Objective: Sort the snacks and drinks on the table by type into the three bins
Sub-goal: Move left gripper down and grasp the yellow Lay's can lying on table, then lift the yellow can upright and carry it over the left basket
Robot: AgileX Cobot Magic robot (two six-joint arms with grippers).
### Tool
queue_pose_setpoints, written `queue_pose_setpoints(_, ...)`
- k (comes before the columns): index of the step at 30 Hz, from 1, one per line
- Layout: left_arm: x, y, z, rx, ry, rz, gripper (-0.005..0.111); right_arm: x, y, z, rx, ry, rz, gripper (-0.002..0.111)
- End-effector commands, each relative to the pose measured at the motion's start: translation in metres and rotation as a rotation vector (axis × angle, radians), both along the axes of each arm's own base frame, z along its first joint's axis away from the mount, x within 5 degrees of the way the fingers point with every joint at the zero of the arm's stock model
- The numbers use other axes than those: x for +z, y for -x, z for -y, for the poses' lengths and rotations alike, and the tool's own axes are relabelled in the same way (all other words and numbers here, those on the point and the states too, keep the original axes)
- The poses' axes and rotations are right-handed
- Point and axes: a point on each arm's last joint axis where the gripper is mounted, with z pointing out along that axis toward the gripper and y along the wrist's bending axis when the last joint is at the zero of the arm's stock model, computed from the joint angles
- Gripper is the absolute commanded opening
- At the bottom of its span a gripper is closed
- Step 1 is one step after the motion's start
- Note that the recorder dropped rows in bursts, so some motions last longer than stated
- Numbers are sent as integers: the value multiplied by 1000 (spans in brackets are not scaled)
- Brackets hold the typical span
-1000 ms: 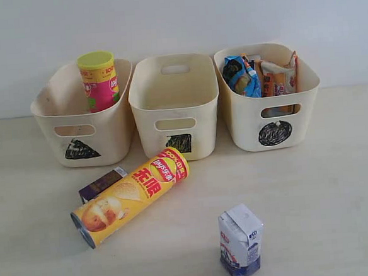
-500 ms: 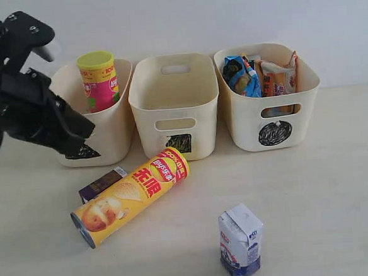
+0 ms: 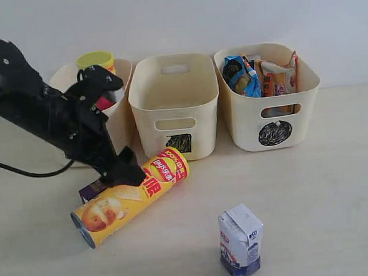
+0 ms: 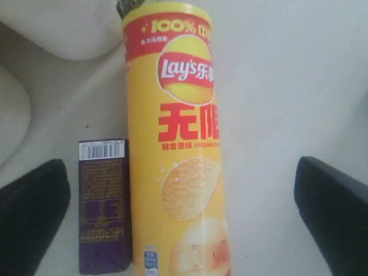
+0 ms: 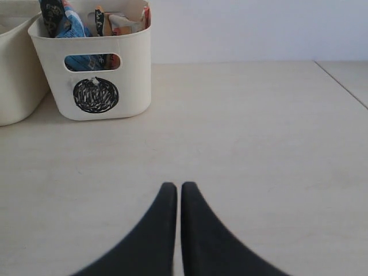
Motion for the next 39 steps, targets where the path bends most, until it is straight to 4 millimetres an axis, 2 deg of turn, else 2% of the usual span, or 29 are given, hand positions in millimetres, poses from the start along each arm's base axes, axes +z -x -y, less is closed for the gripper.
queue_pose_setpoints(1,-32,-7,8,-29,-37,-46,92,-1,0,0,-5,1,5,0)
queue_pose_setpoints(4,-47,-9,14,-60,-60,-57,90,-1,0,0,-5,1,5,0)
queue_pose_setpoints(11,-55,-8,30,-72,-56,-21,90,-1,0,0,-5,1,5,0)
queue_pose_setpoints(15,-59,-17,31,-6,-36,24,90,-1,0,0,-5,1,5,0)
queue_pose_setpoints(21,-69,-26,36,-3,-39,6,90,-1,0,0,-5,1,5,0)
queue_pose_setpoints(27,-77,-26,37,7,-35,-26,76,-1,0,0,-5,1,5,0)
queue_pose_setpoints(39,-97,-26,44,24,-47,-49,75,-1,0,0,-5,1,5,0)
